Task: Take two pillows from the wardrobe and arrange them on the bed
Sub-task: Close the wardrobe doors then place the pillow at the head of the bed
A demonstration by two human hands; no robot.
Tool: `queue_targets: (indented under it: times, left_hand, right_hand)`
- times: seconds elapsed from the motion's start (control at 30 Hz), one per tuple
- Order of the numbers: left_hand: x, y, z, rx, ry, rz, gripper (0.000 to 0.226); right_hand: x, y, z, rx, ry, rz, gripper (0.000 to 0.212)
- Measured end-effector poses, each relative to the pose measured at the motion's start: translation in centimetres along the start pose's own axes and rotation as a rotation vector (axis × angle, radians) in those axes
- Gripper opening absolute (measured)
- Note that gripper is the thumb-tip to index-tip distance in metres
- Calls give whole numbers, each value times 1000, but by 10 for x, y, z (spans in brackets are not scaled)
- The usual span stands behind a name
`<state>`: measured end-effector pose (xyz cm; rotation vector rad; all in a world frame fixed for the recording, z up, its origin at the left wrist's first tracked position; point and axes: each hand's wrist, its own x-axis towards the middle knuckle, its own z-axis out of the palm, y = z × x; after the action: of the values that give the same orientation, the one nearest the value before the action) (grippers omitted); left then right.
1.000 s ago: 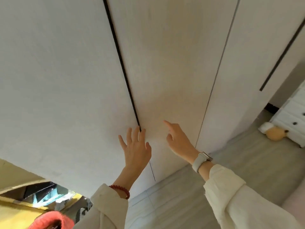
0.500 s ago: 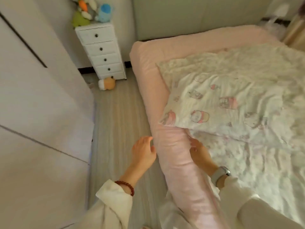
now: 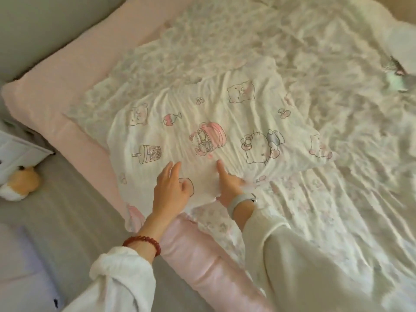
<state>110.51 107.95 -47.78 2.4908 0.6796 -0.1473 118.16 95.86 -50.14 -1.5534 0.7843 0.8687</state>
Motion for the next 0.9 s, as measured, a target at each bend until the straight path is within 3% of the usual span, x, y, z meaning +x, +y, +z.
queue_targets:
  times: [0.17, 0.27, 0.37, 0.4, 0.47, 0.53, 0.67, 0.73, 0.83, 0.9]
  left_hand:
    - [6, 5, -10, -37, 44, 64, 45]
    - [6, 19, -27, -73, 88, 110, 43]
    - [6, 41, -43, -158, 125, 161, 48]
    - [5, 49, -46, -169, 115, 164, 51]
    - [5, 60, -41, -148, 40, 159, 59]
    - [2, 69, -26, -111, -87, 139, 68]
    - [-16, 78, 36, -69, -496, 165, 82]
    - [-26, 83, 71, -15, -614, 176, 89]
    - [-26, 94, 104, 29, -443, 123, 91]
    - [-17, 98, 113, 28, -340, 85, 91]
  right_hand:
    - [4, -16, 11, 326, 245, -123, 61]
    - [-24, -30, -13, 212, 320, -380, 50]
    - [-59, -39, -64, 147, 436, -611, 12]
    - [-73, -37, -85, 127, 492, -669, 8]
    - [-96, -19, -130, 58, 609, -740, 17]
    - [-116, 17, -172, -14, 686, -719, 10]
    - [-115, 107, -231, -84, 842, -432, 18]
    - [-100, 141, -241, -26, 817, -333, 33]
    - [-79, 172, -235, 123, 764, -355, 64]
    - [-65, 183, -232, 122, 780, -318, 71]
